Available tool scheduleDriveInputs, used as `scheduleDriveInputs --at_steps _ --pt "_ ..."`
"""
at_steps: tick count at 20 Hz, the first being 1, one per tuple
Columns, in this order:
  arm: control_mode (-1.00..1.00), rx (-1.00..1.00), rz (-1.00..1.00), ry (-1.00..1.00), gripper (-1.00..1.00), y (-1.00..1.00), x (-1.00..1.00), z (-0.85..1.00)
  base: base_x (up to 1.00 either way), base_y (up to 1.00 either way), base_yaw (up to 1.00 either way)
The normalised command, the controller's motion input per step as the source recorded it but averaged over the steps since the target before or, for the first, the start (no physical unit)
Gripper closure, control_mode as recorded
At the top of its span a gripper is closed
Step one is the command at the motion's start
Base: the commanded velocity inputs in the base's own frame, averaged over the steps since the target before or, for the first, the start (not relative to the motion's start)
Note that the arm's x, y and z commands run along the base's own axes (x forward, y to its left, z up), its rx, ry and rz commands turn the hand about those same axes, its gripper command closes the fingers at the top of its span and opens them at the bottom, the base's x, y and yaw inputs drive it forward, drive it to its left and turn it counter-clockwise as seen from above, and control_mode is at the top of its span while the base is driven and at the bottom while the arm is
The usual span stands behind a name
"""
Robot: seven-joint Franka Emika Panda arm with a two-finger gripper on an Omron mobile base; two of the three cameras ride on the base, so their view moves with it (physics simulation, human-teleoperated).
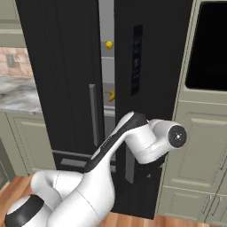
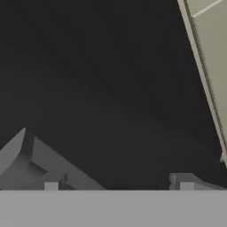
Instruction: Place the banana in the correct fridge rack based on whether it is a fruit or vegetable. Finally, close the fridge door.
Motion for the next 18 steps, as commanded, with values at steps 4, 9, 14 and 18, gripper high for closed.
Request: scheduleDriveInputs --at_steps 4,9,14,18 --pt "-1.0 0.07 0.0 -0.08 -1.0 1.0 0.42 0.2 0.0 0.0 0.0" --pt "-1.0 0.06 -0.02 -0.07 -1.0 0.93 0.67 0.2 0.0 0.0 0.0" --pt "-1.0 0.01 -0.09 -0.15 -1.0 0.59 0.8 0.4 0.0 0.0 0.0" --pt "-1.0 0.01 -0.17 -0.2 -1.0 0.22 0.72 0.59 0.0 0.0 0.0"
